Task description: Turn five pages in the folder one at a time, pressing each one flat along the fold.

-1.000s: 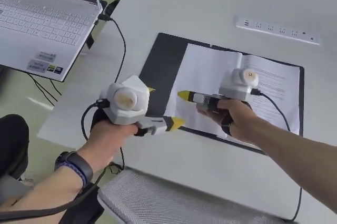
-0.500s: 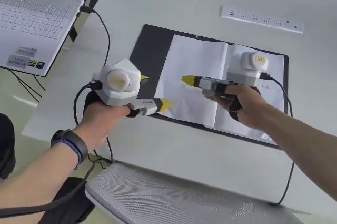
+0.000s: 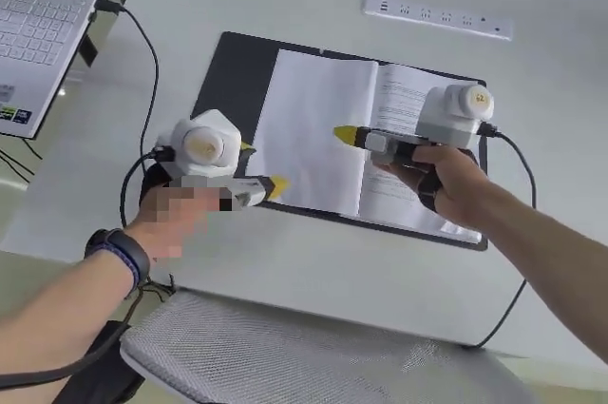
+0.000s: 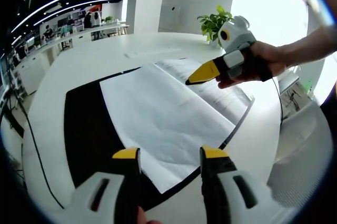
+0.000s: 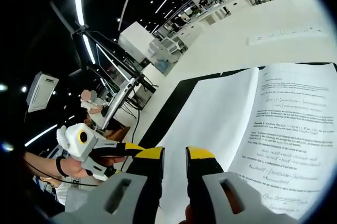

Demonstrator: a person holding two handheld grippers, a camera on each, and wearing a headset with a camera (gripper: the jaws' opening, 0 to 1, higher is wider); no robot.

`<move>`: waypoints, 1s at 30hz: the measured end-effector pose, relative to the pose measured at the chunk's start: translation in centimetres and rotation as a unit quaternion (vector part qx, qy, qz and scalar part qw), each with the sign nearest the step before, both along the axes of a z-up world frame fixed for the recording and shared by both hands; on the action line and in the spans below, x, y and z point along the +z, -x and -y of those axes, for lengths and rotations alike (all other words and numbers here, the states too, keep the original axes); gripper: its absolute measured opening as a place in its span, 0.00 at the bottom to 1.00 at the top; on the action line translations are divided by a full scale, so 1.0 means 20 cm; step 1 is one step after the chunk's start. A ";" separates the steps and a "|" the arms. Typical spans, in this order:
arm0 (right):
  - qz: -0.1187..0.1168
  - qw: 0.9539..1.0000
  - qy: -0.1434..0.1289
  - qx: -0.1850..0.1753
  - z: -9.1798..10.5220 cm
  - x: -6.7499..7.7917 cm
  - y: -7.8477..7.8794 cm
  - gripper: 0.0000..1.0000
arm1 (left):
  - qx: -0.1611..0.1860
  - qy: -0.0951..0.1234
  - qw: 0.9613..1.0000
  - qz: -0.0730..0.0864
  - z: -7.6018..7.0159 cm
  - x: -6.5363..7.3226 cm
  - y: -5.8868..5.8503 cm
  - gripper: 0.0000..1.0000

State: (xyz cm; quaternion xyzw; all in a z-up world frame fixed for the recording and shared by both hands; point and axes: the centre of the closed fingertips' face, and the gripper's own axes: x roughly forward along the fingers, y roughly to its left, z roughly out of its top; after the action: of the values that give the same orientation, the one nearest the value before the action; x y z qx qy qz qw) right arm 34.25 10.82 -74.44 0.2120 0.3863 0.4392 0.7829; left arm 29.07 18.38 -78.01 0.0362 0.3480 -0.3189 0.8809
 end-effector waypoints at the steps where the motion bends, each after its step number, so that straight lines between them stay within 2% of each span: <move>1: -0.001 1.000 0.001 -0.001 0.01 -0.01 -0.01 0.14 | 0.000 -0.004 1.000 -0.003 0.00 -0.02 0.00 0.41; 4: -0.003 1.000 0.000 -0.004 0.02 -0.02 -0.01 0.13 | -0.002 -0.010 1.000 -0.007 -0.01 -0.06 0.01 0.35; 8: -0.006 1.000 0.001 -0.001 0.02 -0.04 -0.01 0.12 | 0.002 -0.015 1.000 -0.014 -0.02 -0.10 0.01 0.34; 11: -0.004 1.000 0.003 0.004 0.02 -0.06 -0.01 0.12 | 0.000 -0.031 0.999 -0.017 -0.04 -0.13 0.02 0.31; 12: -0.005 1.000 0.004 0.006 0.03 -0.07 -0.01 0.12 | 0.000 -0.042 0.999 -0.015 -0.05 -0.14 0.03 0.29; 13: -0.006 1.000 0.004 0.006 0.03 -0.07 -0.01 0.12 | -0.001 -0.041 0.999 -0.004 -0.05 -0.13 0.02 0.28; 16: -0.006 1.000 0.003 0.012 0.05 -0.08 -0.01 0.12 | 0.008 -0.036 0.999 -0.006 -0.06 -0.13 0.02 0.26; 19: -0.002 1.000 0.009 0.017 0.07 -0.09 -0.03 0.12 | 0.004 -0.042 0.999 -0.004 -0.05 -0.13 0.02 0.26; 30: 0.013 1.000 0.017 0.003 0.12 -0.09 -0.22 0.10 | 0.004 -0.042 0.999 -0.008 -0.05 -0.13 0.02 0.27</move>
State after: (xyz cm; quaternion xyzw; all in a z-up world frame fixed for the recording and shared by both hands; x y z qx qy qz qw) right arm 38.64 8.36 -76.15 0.1919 0.3838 0.4379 0.7900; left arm 28.68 19.43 -80.60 0.0689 0.3679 -0.3007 0.8772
